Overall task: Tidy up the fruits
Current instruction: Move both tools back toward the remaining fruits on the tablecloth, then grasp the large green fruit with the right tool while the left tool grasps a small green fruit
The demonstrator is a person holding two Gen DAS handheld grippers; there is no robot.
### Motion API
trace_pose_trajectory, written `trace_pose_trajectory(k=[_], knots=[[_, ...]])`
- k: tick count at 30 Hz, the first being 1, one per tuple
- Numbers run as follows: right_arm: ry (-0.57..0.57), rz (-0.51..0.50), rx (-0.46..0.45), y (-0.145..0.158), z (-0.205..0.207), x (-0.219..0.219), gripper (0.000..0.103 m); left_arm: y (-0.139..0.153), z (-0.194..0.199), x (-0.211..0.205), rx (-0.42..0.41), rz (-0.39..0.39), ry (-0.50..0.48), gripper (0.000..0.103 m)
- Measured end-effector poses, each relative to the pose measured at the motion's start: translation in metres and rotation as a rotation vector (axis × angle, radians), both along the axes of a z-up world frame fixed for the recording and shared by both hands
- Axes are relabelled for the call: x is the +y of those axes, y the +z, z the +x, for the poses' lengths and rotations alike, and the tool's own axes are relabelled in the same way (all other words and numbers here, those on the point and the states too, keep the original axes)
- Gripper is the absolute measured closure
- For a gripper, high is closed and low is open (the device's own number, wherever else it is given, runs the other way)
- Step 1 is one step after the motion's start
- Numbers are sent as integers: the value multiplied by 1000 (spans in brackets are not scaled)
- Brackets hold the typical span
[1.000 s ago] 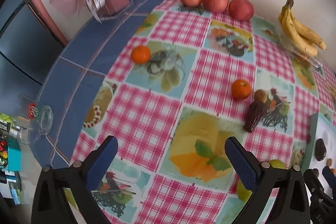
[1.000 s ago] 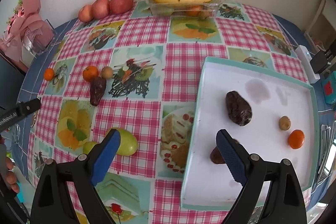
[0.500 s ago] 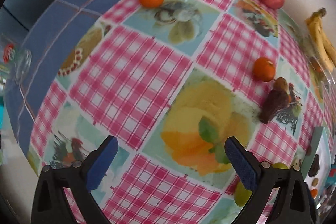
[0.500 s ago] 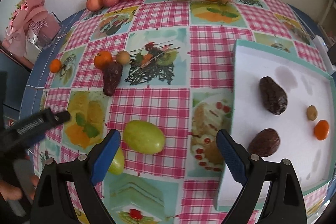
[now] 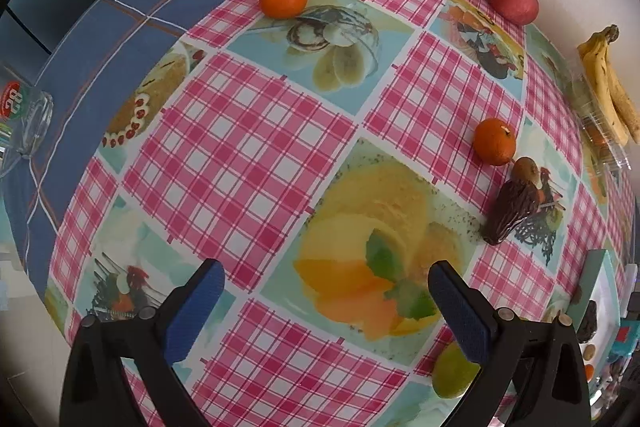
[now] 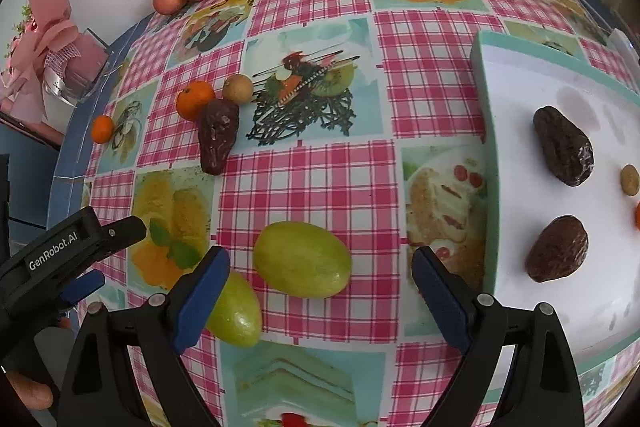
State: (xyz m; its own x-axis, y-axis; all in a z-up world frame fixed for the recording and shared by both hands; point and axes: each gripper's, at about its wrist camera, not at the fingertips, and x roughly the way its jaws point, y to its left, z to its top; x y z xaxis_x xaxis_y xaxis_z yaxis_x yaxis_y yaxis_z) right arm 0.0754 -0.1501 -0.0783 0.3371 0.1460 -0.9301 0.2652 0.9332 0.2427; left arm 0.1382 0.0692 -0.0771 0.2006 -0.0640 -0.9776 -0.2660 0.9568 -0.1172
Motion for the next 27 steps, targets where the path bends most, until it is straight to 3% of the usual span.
trace_pose_trajectory(k=[4,6,10,12,17,21,27], knots=[[-1,13,-8,0,1,3,13,4,-2,0,-13,-3,-5,0],[-7,35,-13,-2,3,4,22,6,-1,-1,-17,-3,-9,0],[-6,22,-4,-6,4,8,27,11,-3,-2,-20,-6,-12,0],[-4,20,2,-8,4,9,36,10,-3,-4,-17,-8,-11,0],[0,16,-2,-8,4,10,39,7,-3,-4,-15,-15,-16,0],[1,13,2,-8,4,9,49,7,-3,-5,-17,-26,-18,0],[35,-3,0,-8,4,12,49,10,-3,-5,-21,-54,-15,0]])
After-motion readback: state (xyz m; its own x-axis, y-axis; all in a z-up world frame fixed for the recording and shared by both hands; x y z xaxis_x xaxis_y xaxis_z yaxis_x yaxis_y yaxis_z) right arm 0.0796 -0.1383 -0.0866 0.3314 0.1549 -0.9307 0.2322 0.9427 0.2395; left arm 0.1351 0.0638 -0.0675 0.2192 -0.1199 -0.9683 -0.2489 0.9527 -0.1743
